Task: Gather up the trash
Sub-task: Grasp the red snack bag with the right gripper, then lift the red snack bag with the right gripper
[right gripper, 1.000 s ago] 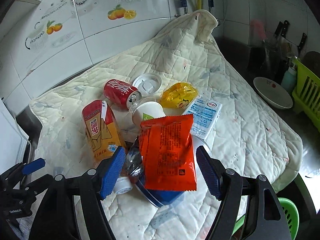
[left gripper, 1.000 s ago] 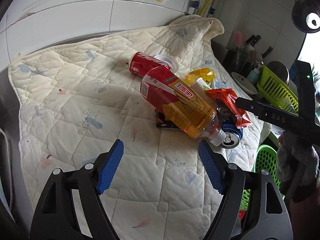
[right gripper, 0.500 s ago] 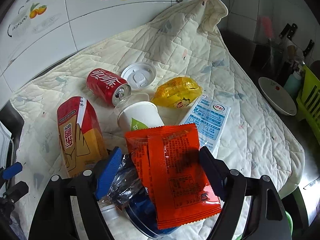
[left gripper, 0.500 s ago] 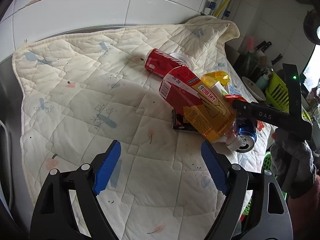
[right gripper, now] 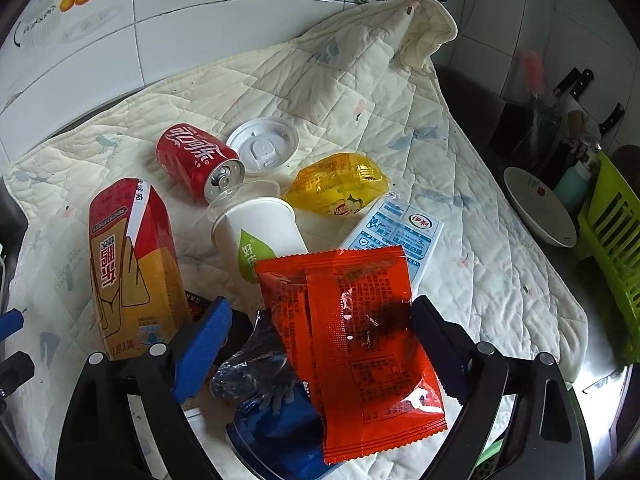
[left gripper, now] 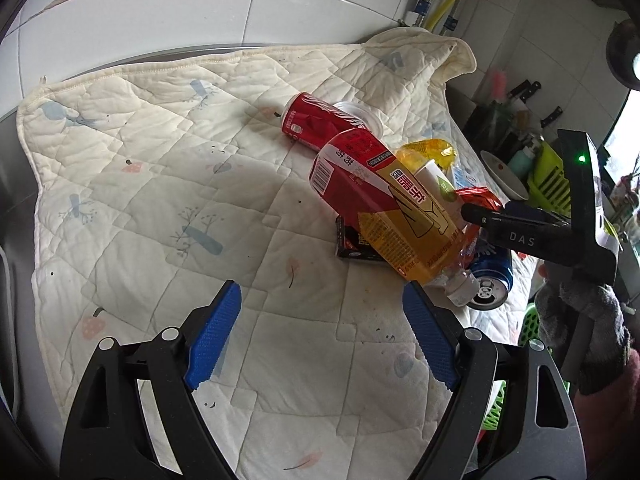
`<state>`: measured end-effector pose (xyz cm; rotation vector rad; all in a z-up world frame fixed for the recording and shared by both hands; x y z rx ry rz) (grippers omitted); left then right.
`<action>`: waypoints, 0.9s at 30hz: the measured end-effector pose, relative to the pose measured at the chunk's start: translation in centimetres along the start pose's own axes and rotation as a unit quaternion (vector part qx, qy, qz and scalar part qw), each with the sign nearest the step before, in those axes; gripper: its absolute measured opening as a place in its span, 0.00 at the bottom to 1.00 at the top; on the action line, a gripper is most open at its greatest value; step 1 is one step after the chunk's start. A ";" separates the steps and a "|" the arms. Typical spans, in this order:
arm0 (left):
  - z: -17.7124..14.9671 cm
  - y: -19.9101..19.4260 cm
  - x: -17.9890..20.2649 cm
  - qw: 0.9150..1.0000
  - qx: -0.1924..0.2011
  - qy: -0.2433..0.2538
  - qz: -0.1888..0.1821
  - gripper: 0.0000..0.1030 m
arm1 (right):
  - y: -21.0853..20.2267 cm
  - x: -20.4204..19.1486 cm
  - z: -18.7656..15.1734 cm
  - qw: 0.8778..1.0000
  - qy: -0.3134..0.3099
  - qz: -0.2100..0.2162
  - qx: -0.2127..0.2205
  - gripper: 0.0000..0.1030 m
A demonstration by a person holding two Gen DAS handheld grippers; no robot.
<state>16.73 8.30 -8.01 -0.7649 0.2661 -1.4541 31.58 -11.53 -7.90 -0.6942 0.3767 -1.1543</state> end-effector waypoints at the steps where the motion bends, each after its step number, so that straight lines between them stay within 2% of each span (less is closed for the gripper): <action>1: 0.0 0.0 0.0 1.000 0.000 0.000 0.000 0.80 | 0.0 0.1 -0.1 1.000 0.001 0.000 -0.001 0.85; 3: 0.0 0.1 0.0 1.000 -0.001 -0.002 0.001 0.80 | 0.1 0.5 -0.1 1.000 0.005 -0.001 -0.003 0.85; 13: -0.3 0.5 0.4 1.000 -0.005 -0.003 -0.003 0.80 | -0.3 1.7 -0.3 1.000 0.030 0.002 0.001 0.62; 22: -0.2 0.4 0.6 1.000 -0.003 -0.009 -0.006 0.80 | -2.1 2.3 -0.1 0.999 0.042 0.013 0.028 0.54; 24: 0.0 0.5 0.7 1.000 -0.002 -0.013 -0.009 0.80 | -2.7 2.3 0.0 0.998 0.049 0.018 0.037 0.47; 27: 0.3 0.7 0.9 1.000 -0.001 -0.020 -0.010 0.80 | -3.6 2.4 0.1 0.997 0.056 0.025 0.045 0.46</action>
Point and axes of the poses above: each gripper's, at about its wrist camera, not at the fingertips, and y roughly the way its jaws point, x to its right, z to its top, the point moved 4 cm from there along y, roughly the way its jaws point, and after that the axes turned 9 degrees about x, right-handed, at the moved point
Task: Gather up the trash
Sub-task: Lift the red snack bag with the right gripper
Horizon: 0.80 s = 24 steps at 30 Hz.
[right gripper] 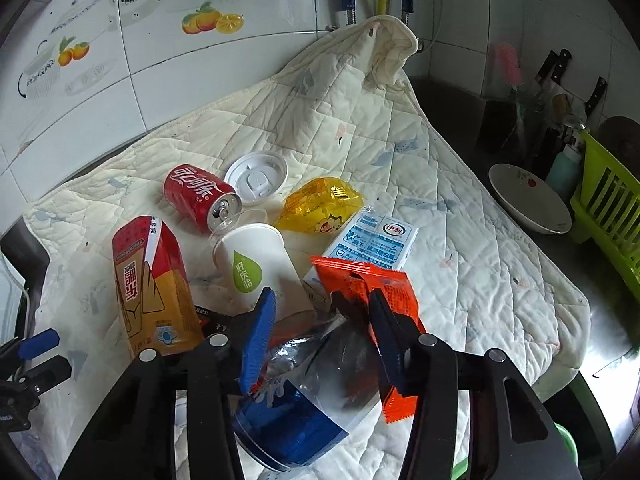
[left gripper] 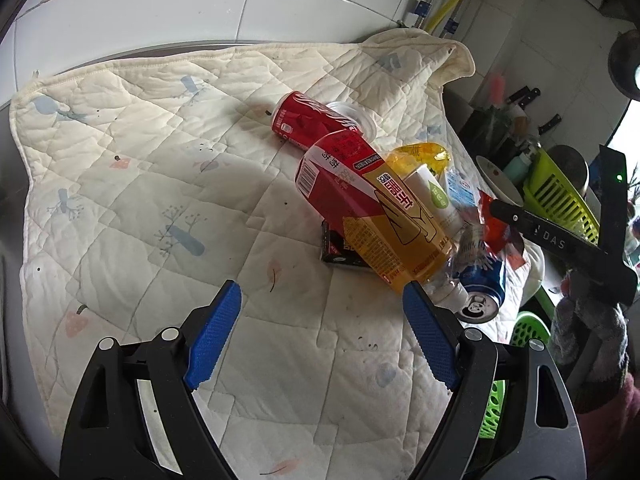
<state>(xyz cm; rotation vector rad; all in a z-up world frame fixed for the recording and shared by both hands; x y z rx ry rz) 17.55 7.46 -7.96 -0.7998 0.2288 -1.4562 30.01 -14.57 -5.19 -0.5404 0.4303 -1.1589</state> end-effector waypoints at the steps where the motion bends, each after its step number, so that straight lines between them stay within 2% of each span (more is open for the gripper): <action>1: 0.1 0.1 0.1 1.000 0.000 -0.004 -0.002 0.80 | -0.2 0.0 0.0 1.000 -0.001 0.001 0.002 0.45; 8: 1.0 0.5 1.2 1.000 0.002 -0.022 -0.013 0.80 | -0.6 0.1 -0.5 1.000 0.000 0.007 0.001 0.34; 10: 1.1 0.5 1.5 1.000 0.003 -0.022 -0.014 0.80 | -0.5 0.3 -0.7 1.000 0.003 0.009 0.000 0.25; 14: 0.9 0.8 1.5 1.000 -0.002 -0.023 -0.012 0.80 | -0.4 0.6 -0.9 1.000 0.008 0.012 0.000 0.20; 18: 0.6 1.1 1.2 0.999 -0.008 -0.030 -0.011 0.80 | -0.6 1.4 -0.9 1.000 0.024 0.020 0.000 0.21; 20: 0.6 1.1 1.2 0.999 -0.007 -0.029 -0.012 0.80 | -0.9 1.6 -0.9 0.999 0.026 0.022 0.004 0.26; 22: 0.6 1.0 1.2 0.999 -0.006 -0.030 -0.013 0.80 | -1.0 1.7 -0.7 1.000 0.022 0.016 0.006 0.53; 24: 0.7 0.9 1.2 0.999 -0.005 -0.031 -0.015 0.80 | -1.2 1.7 -0.5 1.000 0.016 0.012 0.010 0.56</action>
Point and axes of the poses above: each gripper's, at about its wrist camera, not at the fingertips, and y roughly the way its jaws point, x to its right, z to its top, the point moved 4 cm from there along y, roughly the way its jaws point, and after that the axes turned 9 degrees about x, right-handed, at the moved point
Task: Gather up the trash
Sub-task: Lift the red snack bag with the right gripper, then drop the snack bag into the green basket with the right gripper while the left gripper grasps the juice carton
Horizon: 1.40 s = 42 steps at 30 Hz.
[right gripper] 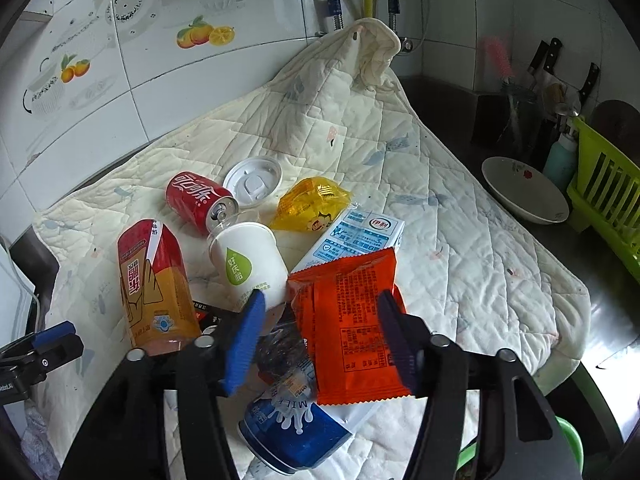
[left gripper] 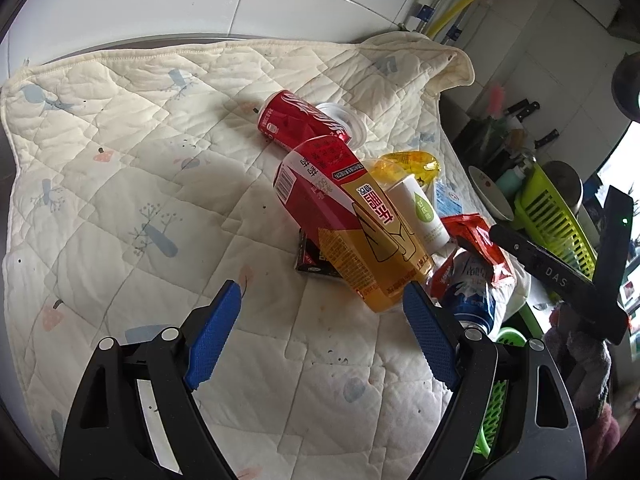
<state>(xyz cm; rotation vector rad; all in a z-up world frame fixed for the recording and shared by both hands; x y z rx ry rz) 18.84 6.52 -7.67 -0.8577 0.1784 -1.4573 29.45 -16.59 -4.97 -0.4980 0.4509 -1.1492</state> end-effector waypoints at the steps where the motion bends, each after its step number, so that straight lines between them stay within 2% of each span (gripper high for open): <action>1: 0.0 0.0 -0.1 1.000 0.000 0.001 0.000 0.80 | 0.0 0.0 0.1 1.000 -0.003 -0.001 0.000 0.57; 2: 0.0 0.0 -0.1 1.000 0.000 0.000 0.001 0.80 | 0.1 0.0 0.2 1.000 -0.005 -0.002 -0.001 0.59; 4: 0.0 0.0 -0.3 1.000 -0.001 -0.002 0.000 0.80 | 0.5 0.2 0.3 1.000 -0.008 0.002 -0.012 0.70; 9: 0.1 0.1 -1.1 1.000 -0.002 -0.009 0.005 0.80 | 2.1 0.9 -0.3 0.999 -0.024 -0.004 -0.043 0.71; 11: 0.1 0.3 -1.2 1.000 -0.004 -0.010 0.007 0.80 | 2.9 1.3 -0.6 0.998 -0.017 0.011 -0.061 0.71; 16: 0.0 0.6 -1.1 1.000 -0.007 -0.006 0.007 0.80 | 4.3 2.0 -1.1 0.996 -0.022 0.018 -0.087 0.72; 24: -0.1 0.9 -1.0 1.000 -0.009 -0.005 0.008 0.80 | 5.2 2.6 -1.6 0.994 -0.041 0.008 -0.096 0.76; 26: -0.1 1.0 -0.8 1.000 -0.009 -0.004 0.006 0.80 | 5.3 2.6 -1.7 0.994 -0.041 0.013 -0.096 0.73; 28: 0.0 1.1 -0.6 1.000 -0.009 -0.001 0.006 0.80 | 5.5 2.5 -1.8 0.994 -0.040 0.016 -0.100 0.60; 30: 0.1 1.3 -0.5 1.000 -0.011 -0.002 0.004 0.80 | 5.4 2.5 -1.8 0.995 -0.041 0.013 -0.095 0.57; 37: 1.6 2.5 0.9 1.000 -0.008 -0.004 0.004 0.80 | 2.9 2.4 -1.1 0.998 -0.039 0.004 -0.053 0.53; 42: 3.2 4.6 1.8 0.999 -0.028 -0.040 0.006 0.81 | 0.0 2.5 -0.5 0.999 -0.037 0.004 -0.020 0.53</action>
Point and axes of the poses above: each gripper's, at about its wrist camera, not at the fingertips, and y roughly the way its jaws point, x to its right, z to its top, the point moved 4 cm from there along y, roughly the way its jaws point, and after that the axes turned 9 degrees about x, right-handed, at the moved point
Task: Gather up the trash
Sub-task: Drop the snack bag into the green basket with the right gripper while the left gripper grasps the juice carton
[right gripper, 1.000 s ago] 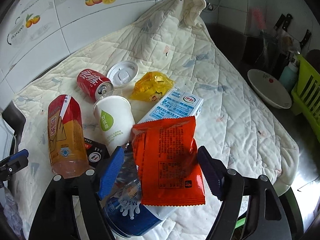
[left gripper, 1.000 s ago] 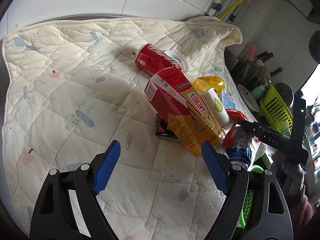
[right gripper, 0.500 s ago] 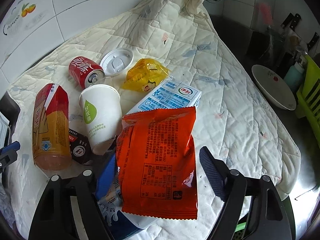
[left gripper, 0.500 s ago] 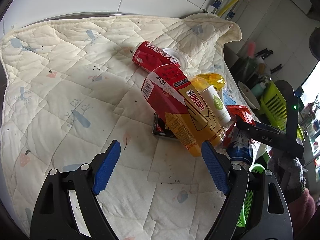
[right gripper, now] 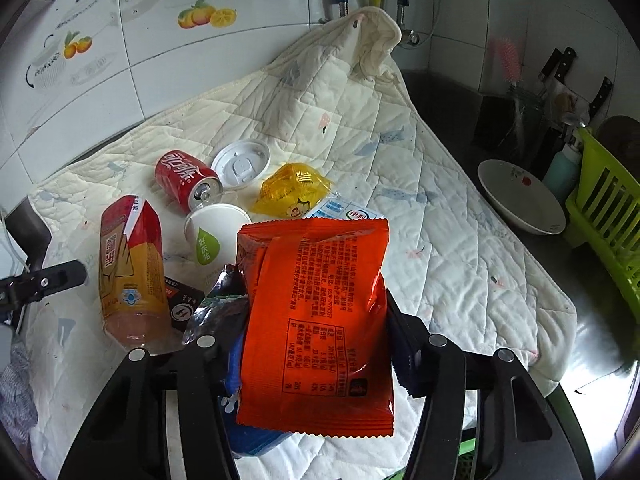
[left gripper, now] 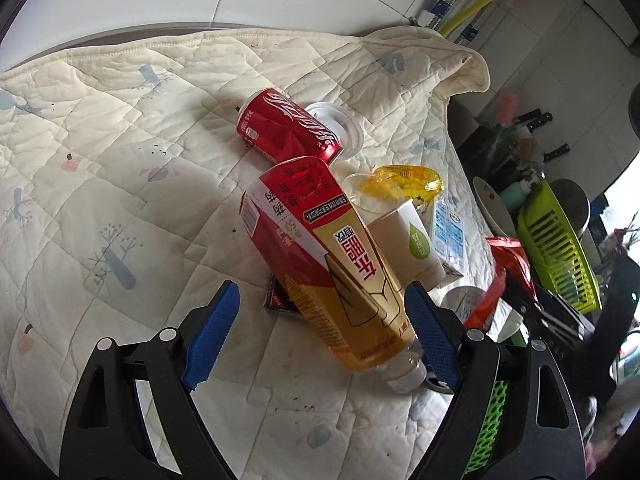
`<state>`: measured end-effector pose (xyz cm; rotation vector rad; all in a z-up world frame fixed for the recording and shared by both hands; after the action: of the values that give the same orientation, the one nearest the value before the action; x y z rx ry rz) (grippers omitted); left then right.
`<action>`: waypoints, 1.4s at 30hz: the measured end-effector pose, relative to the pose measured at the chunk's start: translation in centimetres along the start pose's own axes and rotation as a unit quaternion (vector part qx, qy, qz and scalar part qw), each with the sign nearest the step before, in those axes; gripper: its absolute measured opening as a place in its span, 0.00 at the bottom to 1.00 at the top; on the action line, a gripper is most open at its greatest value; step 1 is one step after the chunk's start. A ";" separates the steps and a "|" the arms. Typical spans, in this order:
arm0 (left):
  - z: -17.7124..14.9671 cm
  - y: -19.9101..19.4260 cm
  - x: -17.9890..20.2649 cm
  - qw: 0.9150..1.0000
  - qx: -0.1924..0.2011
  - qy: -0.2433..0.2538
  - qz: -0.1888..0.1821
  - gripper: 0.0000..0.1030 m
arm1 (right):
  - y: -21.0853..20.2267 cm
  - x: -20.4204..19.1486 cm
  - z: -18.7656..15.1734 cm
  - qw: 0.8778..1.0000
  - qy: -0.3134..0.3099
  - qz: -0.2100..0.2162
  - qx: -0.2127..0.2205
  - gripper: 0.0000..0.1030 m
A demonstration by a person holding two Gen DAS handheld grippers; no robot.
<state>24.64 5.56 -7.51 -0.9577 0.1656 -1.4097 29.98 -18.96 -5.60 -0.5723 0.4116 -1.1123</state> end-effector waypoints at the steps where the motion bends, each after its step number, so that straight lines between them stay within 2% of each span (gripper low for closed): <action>1: 0.3 0.4 0.1 1.000 -0.004 -0.009 0.001 0.81 | -0.6 0.0 0.0 1.000 0.001 0.001 0.005 0.53; 6: 1.0 2.4 0.3 0.998 -0.023 -0.054 0.032 0.81 | -3.8 0.2 -1.1 1.000 0.004 -0.001 0.031 0.53; 12: 0.9 4.7 0.2 0.993 -0.045 -0.086 0.073 0.81 | -7.8 1.6 -4.0 0.998 0.040 -0.008 0.054 0.53; 20: 0.5 6.0 0.2 0.989 -0.044 -0.102 0.093 0.82 | -12.7 4.3 -9.3 0.995 0.069 -0.047 0.059 0.53; 22: 0.6 6.0 0.1 0.989 -0.041 -0.103 0.092 0.76 | -13.7 5.1 -10.8 0.994 0.075 -0.064 0.055 0.53; 29: 0.1 4.9 0.3 0.993 -0.033 -0.087 0.075 0.73 | -15.4 8.2 -15.7 0.988 0.109 -0.108 0.027 0.53; 36: -0.5 1.5 1.2 0.998 -0.022 -0.052 0.040 0.71 | -16.6 11.1 -18.8 0.978 0.149 -0.145 0.013 0.54; 38: -0.7 0.4 1.8 0.999 -0.019 -0.039 0.027 0.71 | -16.7 11.8 -19.6 0.975 0.156 -0.156 0.007 0.58; 39: -0.8 -0.2 2.2 0.999 -0.018 -0.032 0.018 0.70 | -16.7 12.1 -20.0 0.974 0.160 -0.162 0.003 0.64; 42: -1.1 -1.8 3.4 1.000 -0.013 -0.017 -0.002 0.69 | -16.5 13.0 -21.0 0.969 0.177 -0.170 -0.002 0.66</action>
<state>23.33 2.31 -5.59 -1.0034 0.1576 -1.3970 11.12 -41.00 -12.23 -0.4555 0.6404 -1.5544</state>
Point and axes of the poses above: each gripper's, at about its wrist camera, not at the fingertips, and y roughly the way its jaws point, x to its right, z to its top, the point moved 4 cm from there along y, roughly the way its jaws point, and after that the axes turned 9 degrees about x, right-handed, at the moved point
